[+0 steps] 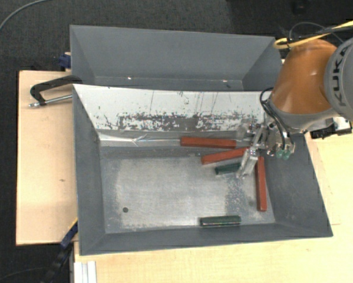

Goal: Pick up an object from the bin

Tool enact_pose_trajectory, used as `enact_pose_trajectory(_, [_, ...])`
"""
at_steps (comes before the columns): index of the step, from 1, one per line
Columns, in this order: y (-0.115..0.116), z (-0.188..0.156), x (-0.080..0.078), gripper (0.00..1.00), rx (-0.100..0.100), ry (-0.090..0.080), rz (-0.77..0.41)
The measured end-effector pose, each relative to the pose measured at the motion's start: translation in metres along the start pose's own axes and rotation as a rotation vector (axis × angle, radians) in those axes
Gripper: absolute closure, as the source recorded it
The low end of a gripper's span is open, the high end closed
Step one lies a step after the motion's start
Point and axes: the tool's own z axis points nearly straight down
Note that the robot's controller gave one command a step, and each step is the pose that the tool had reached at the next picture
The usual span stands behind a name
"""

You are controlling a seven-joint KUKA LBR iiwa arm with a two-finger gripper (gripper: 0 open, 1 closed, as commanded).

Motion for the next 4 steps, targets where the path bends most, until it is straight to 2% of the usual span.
enact_pose_trajectory(1, [-0.008,0.08,-0.03,0.0,0.004,-0.003,-0.077])
enact_pose_trajectory(2, [-0.007,0.072,-0.034,1.0,0.004,-0.016,-0.078])
enact_pose_trajectory(3, [-0.039,-0.048,-0.001,1.0,0.007,-0.012,-0.526])
enact_pose_trajectory(4, [-0.036,0.005,0.016,1.0,0.003,0.0,-0.241])
